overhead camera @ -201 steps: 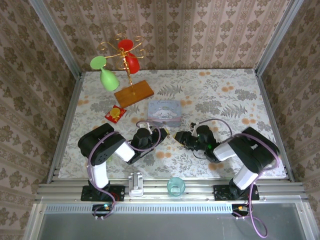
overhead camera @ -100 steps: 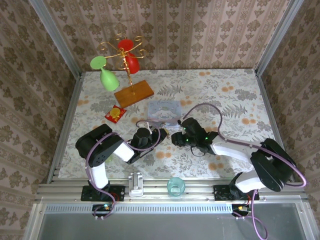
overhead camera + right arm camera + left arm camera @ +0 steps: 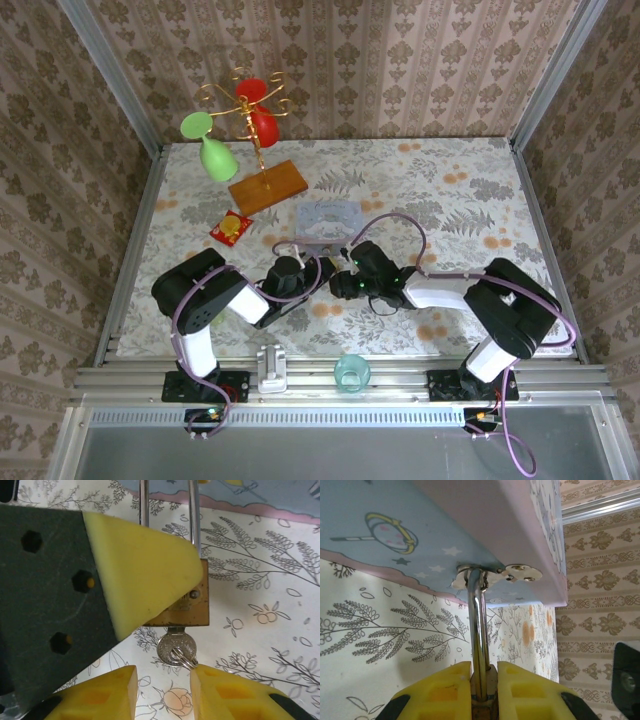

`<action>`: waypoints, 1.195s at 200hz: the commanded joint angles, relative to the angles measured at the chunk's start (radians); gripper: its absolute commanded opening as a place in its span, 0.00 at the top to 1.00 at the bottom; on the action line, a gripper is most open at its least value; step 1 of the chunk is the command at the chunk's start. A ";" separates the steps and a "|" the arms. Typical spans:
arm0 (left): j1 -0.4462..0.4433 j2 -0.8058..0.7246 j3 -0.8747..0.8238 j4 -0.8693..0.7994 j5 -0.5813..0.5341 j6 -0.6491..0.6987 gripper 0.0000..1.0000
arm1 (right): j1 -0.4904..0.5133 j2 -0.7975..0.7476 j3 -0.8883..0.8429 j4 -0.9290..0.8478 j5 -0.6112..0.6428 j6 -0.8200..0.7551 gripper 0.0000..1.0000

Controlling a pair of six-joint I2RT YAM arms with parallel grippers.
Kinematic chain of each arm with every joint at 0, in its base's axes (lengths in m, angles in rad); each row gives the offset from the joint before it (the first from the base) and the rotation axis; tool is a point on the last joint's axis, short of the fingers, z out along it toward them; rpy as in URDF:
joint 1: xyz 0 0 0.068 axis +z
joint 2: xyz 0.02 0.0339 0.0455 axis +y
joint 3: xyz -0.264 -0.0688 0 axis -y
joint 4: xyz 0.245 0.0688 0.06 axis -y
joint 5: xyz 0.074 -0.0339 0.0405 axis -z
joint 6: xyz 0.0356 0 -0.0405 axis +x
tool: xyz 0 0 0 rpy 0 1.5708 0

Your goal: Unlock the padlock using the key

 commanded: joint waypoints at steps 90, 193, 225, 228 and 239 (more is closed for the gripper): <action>-0.030 0.024 0.009 0.120 -0.002 -0.030 1.00 | -0.126 0.025 -0.135 0.383 -0.194 0.148 0.75; -0.039 0.021 0.011 0.124 0.001 -0.046 1.00 | -0.019 -0.040 -0.037 0.116 0.073 -0.044 0.84; -0.039 0.019 0.005 0.132 -0.005 -0.056 1.00 | -0.079 -0.029 -0.112 0.268 -0.017 0.060 0.81; -0.039 0.017 0.004 0.131 -0.005 -0.055 1.00 | -0.083 -0.034 -0.119 0.271 -0.014 0.063 0.81; -0.038 0.014 0.004 0.131 -0.005 -0.054 1.00 | -0.105 -0.048 -0.151 0.313 -0.022 0.079 0.80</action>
